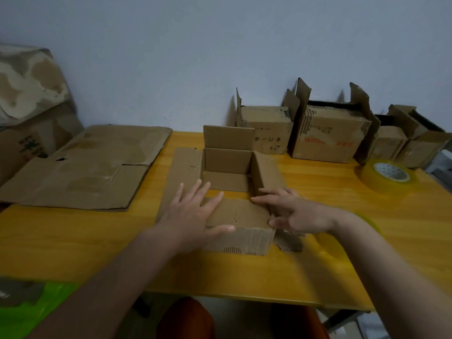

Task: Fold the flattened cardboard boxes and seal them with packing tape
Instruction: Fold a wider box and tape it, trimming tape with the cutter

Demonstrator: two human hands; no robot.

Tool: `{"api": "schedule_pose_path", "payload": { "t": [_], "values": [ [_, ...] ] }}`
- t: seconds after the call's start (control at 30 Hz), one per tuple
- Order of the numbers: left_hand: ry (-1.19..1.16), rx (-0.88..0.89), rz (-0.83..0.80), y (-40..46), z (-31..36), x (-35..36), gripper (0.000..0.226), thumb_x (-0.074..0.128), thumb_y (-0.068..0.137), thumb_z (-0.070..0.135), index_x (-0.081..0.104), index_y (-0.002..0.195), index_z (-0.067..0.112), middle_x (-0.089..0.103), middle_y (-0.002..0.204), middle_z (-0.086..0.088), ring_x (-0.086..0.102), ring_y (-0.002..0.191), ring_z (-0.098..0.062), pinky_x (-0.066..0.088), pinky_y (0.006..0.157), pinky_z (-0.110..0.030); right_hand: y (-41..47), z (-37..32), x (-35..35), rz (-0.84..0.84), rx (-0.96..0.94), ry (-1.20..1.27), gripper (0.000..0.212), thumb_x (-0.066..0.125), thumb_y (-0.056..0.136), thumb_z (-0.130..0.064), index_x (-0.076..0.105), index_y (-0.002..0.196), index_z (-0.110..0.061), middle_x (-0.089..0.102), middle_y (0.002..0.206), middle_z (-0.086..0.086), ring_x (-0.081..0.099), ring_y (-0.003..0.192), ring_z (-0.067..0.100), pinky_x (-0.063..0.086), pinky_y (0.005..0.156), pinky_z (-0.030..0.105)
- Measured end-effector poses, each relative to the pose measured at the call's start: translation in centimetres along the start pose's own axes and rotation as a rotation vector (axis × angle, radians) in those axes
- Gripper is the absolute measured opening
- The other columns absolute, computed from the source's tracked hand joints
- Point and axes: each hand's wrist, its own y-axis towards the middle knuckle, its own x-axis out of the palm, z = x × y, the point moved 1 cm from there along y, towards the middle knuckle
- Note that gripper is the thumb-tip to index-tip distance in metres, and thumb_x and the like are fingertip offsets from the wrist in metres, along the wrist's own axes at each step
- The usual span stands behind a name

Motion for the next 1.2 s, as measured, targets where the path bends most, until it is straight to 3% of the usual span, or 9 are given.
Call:
{"api": "schedule_pose_path", "payload": {
  "t": [0.13, 0.23, 0.47, 0.67, 0.73, 0.83, 0.93, 1.07, 1.2],
  "values": [
    [-0.05, 0.024, 0.042, 0.1, -0.3, 0.7, 0.097, -0.006, 0.064, 0.086, -0.009, 0.15, 0.041, -0.009, 0.162, -0.001, -0.02, 0.147, -0.018, -0.008, 0.12, -0.045, 1.2, -0.4, -2.1, 0.016, 0.006, -0.029, 0.068, 0.063, 0.091, -0.028, 0.027, 0.147, -0.041, 0.021, 0.154, -0.011, 0.019, 0.139, 0.018, 0.022, 0.114, 0.044],
    [-0.067, 0.022, 0.051, 0.0, -0.2, 0.7, 0.093, -0.008, 0.066, 0.084, -0.009, 0.149, 0.043, -0.008, 0.162, 0.0, -0.019, 0.147, -0.018, -0.007, 0.12, -0.046, 4.6, -1.4, -3.6, 0.252, 0.01, 0.218, 0.078, 0.065, 0.088, -0.034, 0.019, 0.151, -0.031, 0.025, 0.155, 0.002, 0.027, 0.14, 0.022, 0.027, 0.114, 0.043],
    [-0.096, 0.006, 0.054, -0.1, -0.2, 0.9, 0.087, -0.004, 0.073, 0.081, -0.005, 0.151, 0.042, -0.012, 0.162, 0.002, -0.02, 0.146, -0.017, -0.006, 0.12, -0.048, 13.0, -2.0, -5.9, 0.618, 0.102, 0.26, 0.091, 0.064, 0.089, -0.031, 0.0, 0.154, -0.022, -0.001, 0.161, 0.004, 0.009, 0.146, 0.032, 0.017, 0.117, 0.049],
    [-0.099, -0.017, 0.076, 0.1, -0.1, 0.9, 0.092, -0.008, 0.069, 0.081, -0.003, 0.151, 0.04, -0.007, 0.162, 0.002, -0.018, 0.147, -0.019, -0.005, 0.12, -0.048, 13.3, -3.1, -5.8, 0.511, 0.081, -0.246, 0.068, 0.055, 0.09, -0.053, 0.032, 0.145, -0.021, 0.029, 0.152, 0.008, 0.039, 0.132, 0.03, 0.036, 0.105, 0.045],
    [-0.106, -0.02, 0.08, 0.2, 0.0, 0.9, 0.092, -0.008, 0.069, 0.08, -0.003, 0.151, 0.039, -0.006, 0.162, 0.003, -0.018, 0.147, -0.019, -0.005, 0.12, -0.049, 13.0, -3.3, -5.0, 0.363, 0.093, -0.434, 0.073, 0.047, 0.086, -0.067, 0.038, 0.143, -0.023, 0.027, 0.154, 0.006, 0.03, 0.137, 0.032, 0.028, 0.11, 0.052],
    [-0.127, -0.049, 0.117, -0.2, 0.1, 0.9, 0.095, -0.009, 0.066, 0.082, -0.006, 0.15, 0.04, -0.01, 0.162, 0.002, -0.017, 0.147, -0.019, -0.004, 0.12, -0.05, 12.7, -3.0, -3.9, 0.149, 0.136, -0.443, 0.094, 0.045, 0.076, -0.08, 0.017, 0.152, -0.031, 0.009, 0.16, 0.001, 0.007, 0.146, 0.033, 0.008, 0.114, 0.063],
    [-0.172, -0.261, 0.212, -1.0, -0.1, 1.0, 0.108, -0.004, 0.057, 0.092, -0.016, 0.149, 0.038, -0.021, 0.16, -0.005, -0.016, 0.147, -0.028, -0.001, 0.118, -0.05, 12.5, -2.6, -3.2, 0.081, 0.147, -0.471, 0.094, 0.049, 0.078, -0.076, 0.008, 0.152, -0.037, -0.001, 0.161, -0.003, -0.007, 0.147, 0.031, -0.001, 0.112, 0.067],
    [-0.509, -0.531, 0.248, -2.5, -0.9, -0.7, 0.126, 0.044, 0.061, 0.09, -0.016, 0.151, 0.025, 0.003, 0.162, -0.008, 0.016, 0.147, -0.027, 0.028, 0.113, -0.043, 12.3, -2.2, -2.6, 0.11, 0.143, -0.435, 0.09, 0.048, 0.079, -0.076, 0.009, 0.152, -0.038, -0.001, 0.161, -0.005, -0.011, 0.147, 0.03, -0.002, 0.112, 0.067],
    [-0.385, -0.385, 0.483, -2.6, -0.7, -2.7, 0.127, 0.075, 0.069, 0.061, -0.014, 0.152, 0.024, 0.025, 0.151, -0.002, 0.04, 0.127, -0.015, 0.042, 0.091, -0.025, 11.8, -2.3, -2.7, 0.172, 0.108, -0.341, 0.082, 0.044, 0.082, -0.074, 0.017, 0.151, -0.037, 0.005, 0.161, -0.006, -0.004, 0.147, 0.028, 0.002, 0.115, 0.062]
  ]
}}
